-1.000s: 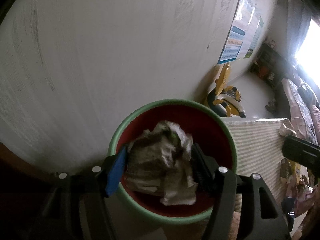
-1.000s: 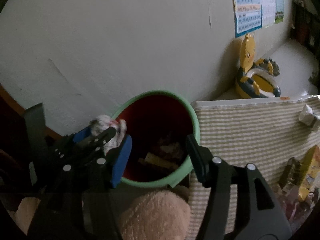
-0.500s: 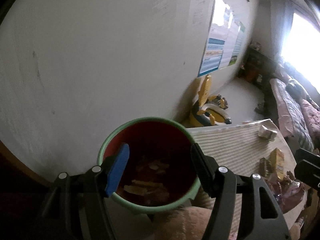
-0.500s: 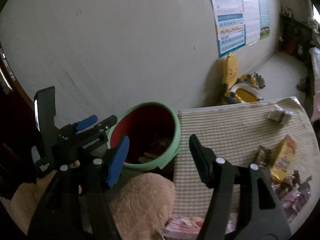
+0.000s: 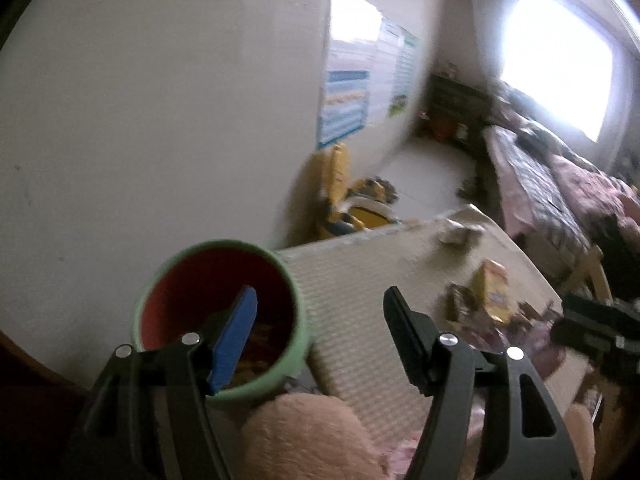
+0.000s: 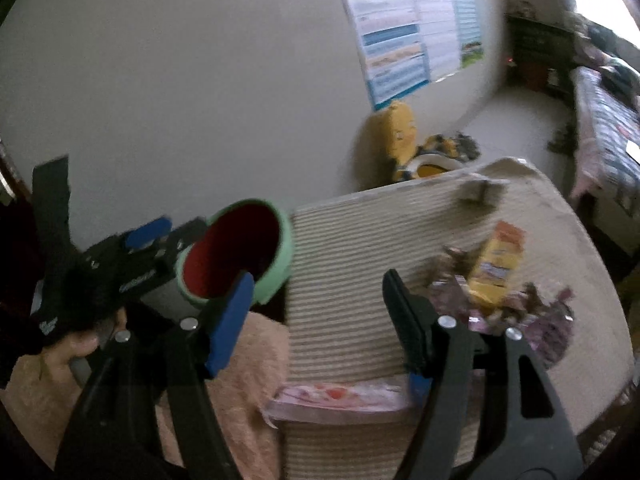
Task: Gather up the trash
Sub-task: 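Grasp the pink-and-white carton with the left gripper and lift it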
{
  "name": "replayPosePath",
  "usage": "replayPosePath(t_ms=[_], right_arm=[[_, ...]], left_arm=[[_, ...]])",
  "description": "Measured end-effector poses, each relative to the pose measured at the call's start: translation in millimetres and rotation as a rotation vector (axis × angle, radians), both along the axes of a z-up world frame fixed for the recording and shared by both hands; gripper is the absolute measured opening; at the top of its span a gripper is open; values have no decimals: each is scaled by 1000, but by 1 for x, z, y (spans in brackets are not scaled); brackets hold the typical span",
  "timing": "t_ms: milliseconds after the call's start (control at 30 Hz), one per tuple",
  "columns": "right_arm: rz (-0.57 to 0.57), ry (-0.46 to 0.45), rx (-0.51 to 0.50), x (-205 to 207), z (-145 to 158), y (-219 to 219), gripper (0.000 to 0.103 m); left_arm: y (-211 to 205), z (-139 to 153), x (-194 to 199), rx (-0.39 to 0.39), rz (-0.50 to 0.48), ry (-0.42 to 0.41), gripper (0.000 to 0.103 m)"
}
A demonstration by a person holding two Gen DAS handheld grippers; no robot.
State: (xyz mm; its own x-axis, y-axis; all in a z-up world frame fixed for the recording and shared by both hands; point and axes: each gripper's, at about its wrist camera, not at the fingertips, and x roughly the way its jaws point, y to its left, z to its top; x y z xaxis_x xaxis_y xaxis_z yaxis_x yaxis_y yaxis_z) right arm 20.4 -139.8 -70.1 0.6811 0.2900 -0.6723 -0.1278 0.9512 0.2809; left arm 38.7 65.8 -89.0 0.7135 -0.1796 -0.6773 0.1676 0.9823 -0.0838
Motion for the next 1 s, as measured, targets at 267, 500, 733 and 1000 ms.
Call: replayPosePath(t_ms=[267,500,733,1000], right_arm=[[-186,29,-17,-17,-13,-70,68],[-283,97,10,-33,-37,-112,68],[-330,143,36,-39,-57,-128,68],[-328,187,43,-35,-71,-128,68]], left_arm=[[-70,-28,-35,133,-416,68,70],[-120,-88,-61,291,-685,230,70],[-140,-123,-48,321,-719,382,70],[-151,-146,-46,371,-723,460,52]])
